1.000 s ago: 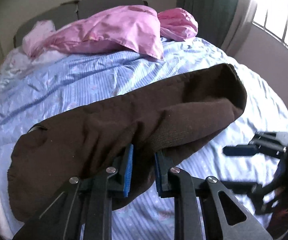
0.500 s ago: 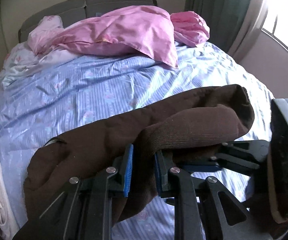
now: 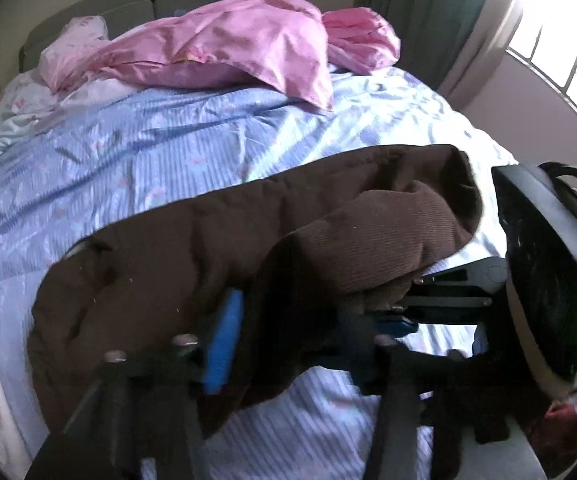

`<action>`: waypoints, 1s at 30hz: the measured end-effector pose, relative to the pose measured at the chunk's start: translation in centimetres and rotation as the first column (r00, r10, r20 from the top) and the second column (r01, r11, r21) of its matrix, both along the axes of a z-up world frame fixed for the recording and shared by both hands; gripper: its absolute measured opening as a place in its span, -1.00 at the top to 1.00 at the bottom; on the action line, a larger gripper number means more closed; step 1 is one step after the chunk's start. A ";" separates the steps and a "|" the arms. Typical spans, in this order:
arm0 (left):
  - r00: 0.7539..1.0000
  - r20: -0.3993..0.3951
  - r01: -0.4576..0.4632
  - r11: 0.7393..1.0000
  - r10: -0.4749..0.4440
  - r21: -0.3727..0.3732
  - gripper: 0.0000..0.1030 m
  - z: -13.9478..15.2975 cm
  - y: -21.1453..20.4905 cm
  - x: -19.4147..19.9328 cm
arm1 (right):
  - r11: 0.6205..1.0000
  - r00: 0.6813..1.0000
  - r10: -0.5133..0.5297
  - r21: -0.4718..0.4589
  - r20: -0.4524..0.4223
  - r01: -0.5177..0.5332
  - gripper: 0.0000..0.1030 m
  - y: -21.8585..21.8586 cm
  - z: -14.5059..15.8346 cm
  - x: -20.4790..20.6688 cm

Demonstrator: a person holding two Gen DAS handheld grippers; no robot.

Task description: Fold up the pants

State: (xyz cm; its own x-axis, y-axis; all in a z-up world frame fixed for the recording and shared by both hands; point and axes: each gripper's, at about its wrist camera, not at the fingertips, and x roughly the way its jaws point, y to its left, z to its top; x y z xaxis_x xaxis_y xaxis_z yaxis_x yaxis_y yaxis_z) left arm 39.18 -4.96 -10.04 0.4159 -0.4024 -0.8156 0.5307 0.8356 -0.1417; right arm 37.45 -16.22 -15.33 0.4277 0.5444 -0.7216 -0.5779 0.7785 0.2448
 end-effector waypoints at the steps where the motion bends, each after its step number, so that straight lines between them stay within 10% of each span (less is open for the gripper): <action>1: 1.000 -0.003 0.009 1.000 -0.009 -0.005 -0.19 0.0 0.1 -0.5 | 1.000 1.000 0.000 0.023 -0.018 0.000 0.64 -0.5 0.0 -0.8; 12: 0.994 -0.101 0.054 0.997 -0.048 0.062 -0.44 -3.7 -0.2 -3.1 | 0.995 0.984 -0.029 0.088 -0.177 0.045 0.65 -2.0 -3.3 -4.7; 16: 0.998 -0.048 0.034 0.999 -0.034 -0.003 -0.43 -0.5 1.5 -3.4 | 0.994 0.984 -0.047 0.087 -0.171 0.063 0.65 -1.8 -3.8 -4.6; 22: 0.960 0.199 -0.204 0.979 0.196 0.024 -0.64 5.3 8.1 -2.6 | 0.991 0.983 -0.108 0.061 -0.148 0.118 0.65 -1.4 -2.5 -4.5; 27: 0.925 0.188 -0.349 0.934 0.331 0.073 -0.64 3.3 13.1 -0.4 | 0.980 0.961 -0.193 0.011 -0.199 0.199 0.65 -0.6 -2.3 -3.4; 30: 0.927 0.042 -0.373 0.928 0.373 -0.005 -0.59 0.7 15.1 1.4 | 0.974 0.953 -0.228 -0.051 -0.200 0.223 0.65 0.2 -2.0 -3.0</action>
